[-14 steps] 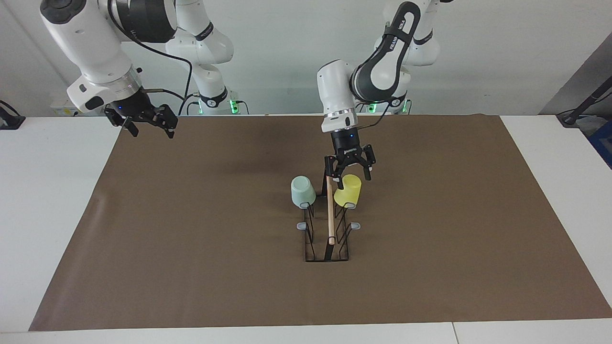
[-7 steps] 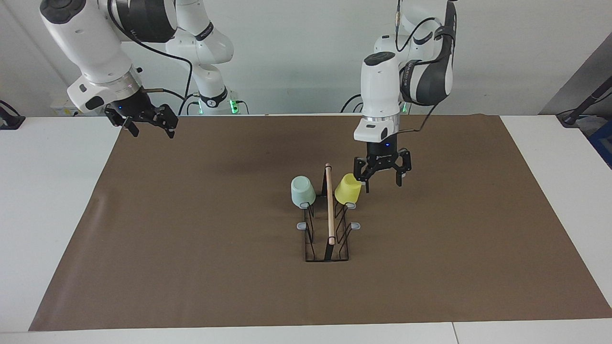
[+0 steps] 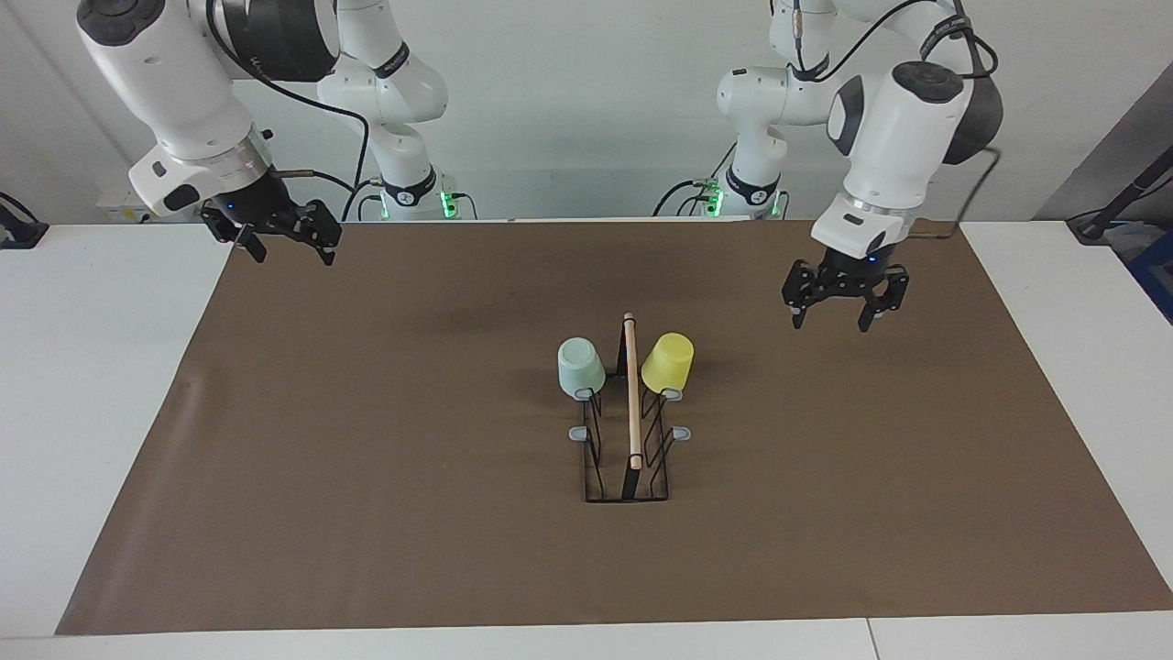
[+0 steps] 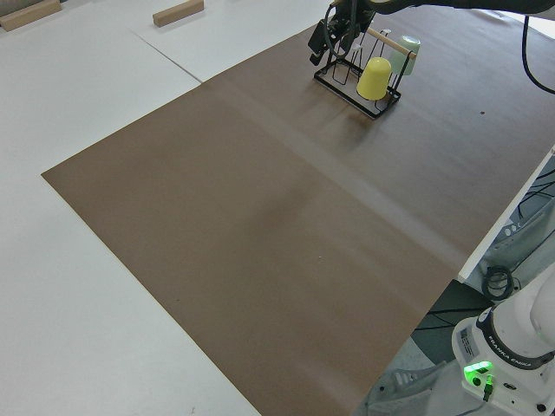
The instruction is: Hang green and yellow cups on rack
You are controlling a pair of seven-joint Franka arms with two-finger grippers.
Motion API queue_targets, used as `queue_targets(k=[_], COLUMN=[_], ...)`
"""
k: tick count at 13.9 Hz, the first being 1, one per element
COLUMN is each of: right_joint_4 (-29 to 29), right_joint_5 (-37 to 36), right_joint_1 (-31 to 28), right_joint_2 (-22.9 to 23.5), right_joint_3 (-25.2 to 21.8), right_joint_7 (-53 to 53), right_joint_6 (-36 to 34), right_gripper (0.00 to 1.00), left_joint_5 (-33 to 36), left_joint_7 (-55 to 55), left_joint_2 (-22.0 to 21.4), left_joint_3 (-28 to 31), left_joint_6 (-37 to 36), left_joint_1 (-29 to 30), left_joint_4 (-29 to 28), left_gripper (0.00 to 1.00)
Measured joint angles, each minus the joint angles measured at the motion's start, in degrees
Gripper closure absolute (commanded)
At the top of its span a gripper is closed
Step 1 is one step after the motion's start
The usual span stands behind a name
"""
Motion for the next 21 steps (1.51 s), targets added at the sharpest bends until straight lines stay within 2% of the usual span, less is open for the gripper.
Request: queue_targets(k=[4,11,15,21], right_joint_4=[0.0,0.0,0.0,0.0], right_joint_5=[0.0,0.0,0.2,0.5], right_joint_1=[0.0,0.0,0.0,0.3], right_joint_2=[0.0,0.0,0.0,0.0], right_joint_3=[0.0,0.0,0.0,0.0], right_joint_7=[0.0,0.0,0.0,0.0], right_joint_6=[0.0,0.0,0.0,-0.1], right_gripper=[0.00,0.00,0.00,0.00], left_joint_5=[-0.5,-2.8,-2.1,-0.4], left_joint_7=[5.8,9.6,10.2,9.8], left_joint_2=[-0.2,3.0,3.3,2.7], left_joint_3=[0.2,3.5,4.6,4.7], left_joint_6=[-11.3,-22.5,-26.3,-27.4], left_joint_1=[3.0,2.5,2.1,1.7], left_joint_4=[7.3,18.3,18.7,17.8], left_gripper=[0.00,0.00,0.00,0.00])
